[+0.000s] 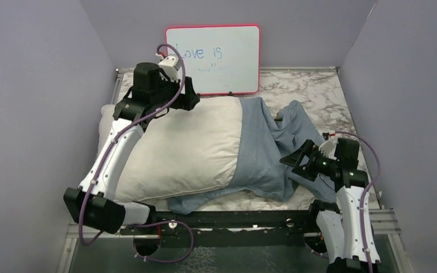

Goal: Remove the pillowcase from the pillow
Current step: Remove the pillow from the pillowcase.

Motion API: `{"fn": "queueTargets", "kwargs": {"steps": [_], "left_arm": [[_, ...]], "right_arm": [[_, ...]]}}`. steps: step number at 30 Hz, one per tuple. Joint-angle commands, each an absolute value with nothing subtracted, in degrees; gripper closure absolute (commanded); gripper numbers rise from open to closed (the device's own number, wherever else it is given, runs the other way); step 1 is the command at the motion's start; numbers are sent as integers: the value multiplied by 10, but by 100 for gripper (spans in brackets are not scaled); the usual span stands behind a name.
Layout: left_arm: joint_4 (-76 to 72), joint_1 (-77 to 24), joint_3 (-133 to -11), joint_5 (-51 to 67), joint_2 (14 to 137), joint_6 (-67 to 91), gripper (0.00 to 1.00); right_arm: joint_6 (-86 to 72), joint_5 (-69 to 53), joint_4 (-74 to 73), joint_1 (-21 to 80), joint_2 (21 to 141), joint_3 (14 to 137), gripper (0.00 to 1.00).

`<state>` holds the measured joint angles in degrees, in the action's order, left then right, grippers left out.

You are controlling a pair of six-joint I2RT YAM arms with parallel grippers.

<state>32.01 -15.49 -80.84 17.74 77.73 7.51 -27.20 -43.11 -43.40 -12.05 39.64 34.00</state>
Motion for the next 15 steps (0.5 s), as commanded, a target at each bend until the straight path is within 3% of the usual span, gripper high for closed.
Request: {"fn": "queueTargets", "kwargs": {"steps": [1,9,13,15], "left_arm": [[296,-191,-774,248,679,73,19],[327,-355,-640,217,575,83,18],[338,-427,-592,198,558,95,19],[353,-460,-587,175,564,93,19]], "right_arm": [[-287,-479,-510,-119,362,290,8],[-293,-553,-494,-118,342,221,11],[-294,-577,-460,-118,345,214,37],[-296,-583,-448,-118,350,222,61]]}}
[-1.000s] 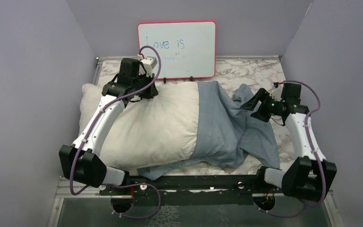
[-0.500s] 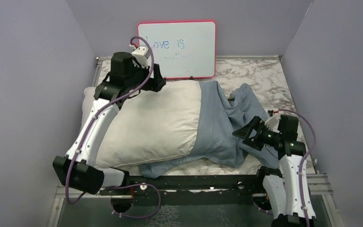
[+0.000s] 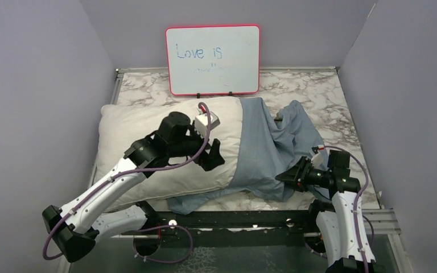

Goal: Remove the pillowcase from the pillow
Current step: Remove the pillow from the pillowcase.

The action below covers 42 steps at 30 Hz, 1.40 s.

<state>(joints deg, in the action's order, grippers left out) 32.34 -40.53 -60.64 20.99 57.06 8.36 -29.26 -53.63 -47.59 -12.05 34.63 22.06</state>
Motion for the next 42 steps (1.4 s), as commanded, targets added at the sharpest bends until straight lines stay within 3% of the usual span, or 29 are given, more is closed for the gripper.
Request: {"fn": "queueTargets", "kwargs": {"steps": [1,3,6,10,16,19,24,34,42], "left_arm": [[363,-474,-589,157,568,90,19],[383,-500,-594,118,578,82,19],[405,-525,-602,80,596,66,19],[438,-542,-605,-12,627,52,19],[483,-553,-614,-151,715,79,31],[483,-554,-609,-167,740,86,50],[480,-554,-605,-197,747,92,99],[491,-543,-606,-269,648,117,100],[511,-533,-659,-271,546,133,100]], "right_arm": [[-299,-583,-443,-118,351,228,68],[-304,-572,-435,-118,356,242,83],[-306,-546,-422,-118,371,265,97],[-283,-515,-434,-118,407,318,99],[-246,-360,-489,-118,423,423,99],[-253,-232,-508,-118,421,490,99],[-259,-135,-498,-118,435,568,99],[-260,21,-467,-118,515,646,99],[-263,66,-443,-118,557,687,99]]}}
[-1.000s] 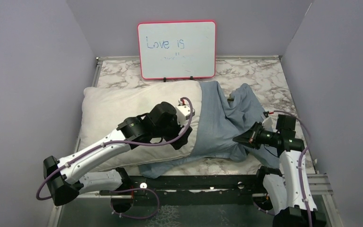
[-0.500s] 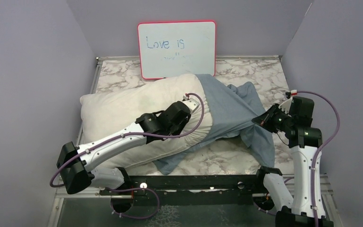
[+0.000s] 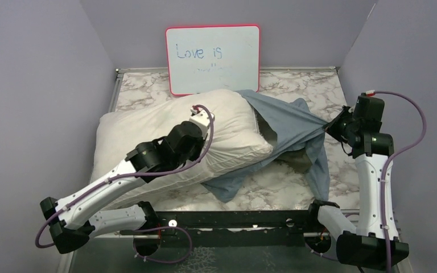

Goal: Remove the pillowcase from the pillow
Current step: Remove the pillow from the pillowcase.

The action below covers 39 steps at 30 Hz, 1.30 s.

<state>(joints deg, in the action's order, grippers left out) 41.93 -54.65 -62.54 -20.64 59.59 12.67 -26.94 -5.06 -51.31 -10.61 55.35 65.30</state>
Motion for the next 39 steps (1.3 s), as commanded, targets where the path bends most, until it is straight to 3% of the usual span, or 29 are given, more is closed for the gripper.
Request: {"fn": "queueTargets", "kwargs": {"steps": [1,6,8,12,13,22,27,31,35,36,39], "left_arm": [[511,-533,-667,-271,534,135,100],[508,-533,-701,-265,501,143,100],[503,-533,-707,-252,502,144,100],[485,-533,-707,-233,511,142,100],[483,-533,-707,-230,513,142,100],[465,-533,-703,-188,497,144,100],[463,-533,-691,-184,480,156,100],[462,-533,-683,-180,473,166,100],[463,-533,-683,-174,474,170,100],[463,-533,-683,-172,474,172,100],[464,-533,-682,-170,466,178,100]], "right_arm": [[-263,70,-444,-118,557,687,99],[-242,123,-451,-117,529,682,99],[-222,110,-441,-118,503,665,95],[-215,-17,-440,-117,482,619,48],[-219,-48,-445,-118,484,612,42],[-206,-383,-375,-117,527,565,25],[-184,-407,-362,-90,619,564,19],[-167,-230,-361,51,708,595,10],[-177,-151,-338,123,830,621,10],[-187,-119,-335,128,848,626,14],[-206,-59,-328,129,852,635,45]]}}
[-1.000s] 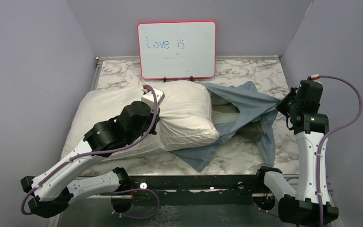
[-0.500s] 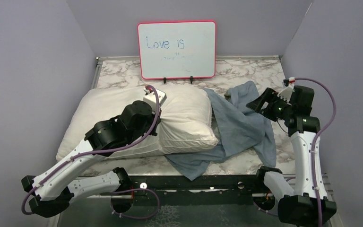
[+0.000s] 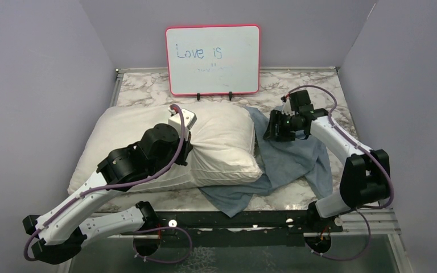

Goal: Remove the pillowcase from the pillow
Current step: Remove the pillow from the pillowcase.

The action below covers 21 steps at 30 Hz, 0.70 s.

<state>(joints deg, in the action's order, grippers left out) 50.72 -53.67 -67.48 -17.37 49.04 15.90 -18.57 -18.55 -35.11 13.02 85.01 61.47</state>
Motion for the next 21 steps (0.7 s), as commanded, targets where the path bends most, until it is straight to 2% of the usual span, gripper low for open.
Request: {"fn": "queueTargets", "kwargs": {"steps": [1,2,4,5,6,9,10,13,16,17,19,21], "left_arm": [[464,-533,-679,-170,463,180,100],[464,-533,-676,-173,459,181,100],[464,-533,-673,-179,456,180,100],[465,-533,-674,-180,456,179,100],[465,-533,-676,-181,457,177,100],[465,-533,-682,-180,459,175,100],[465,-533,-682,-180,458,175,100],[465,-533,-680,-179,459,173,100],[467,-533,-680,-178,457,173,100],[466,-533,-681,-177,457,173,100],[468,-533,-682,-176,454,174,100],[467,-533,-683,-176,451,176,100]], "right_arm": [[-209,-46,-321,130,840,632,52],[-211,-39,-313,129,828,628,61],[-215,-11,-295,129,804,618,88],[-215,5,-289,129,794,615,95],[-215,35,-294,129,787,617,99],[-209,72,-328,128,773,646,99],[-198,52,-324,128,766,651,97],[-172,-62,-282,128,744,644,74],[-164,-145,-247,128,755,640,27],[-159,-162,-248,129,771,648,19],[-140,-187,-276,130,819,680,13],[-117,-220,-297,130,873,704,12]]}}
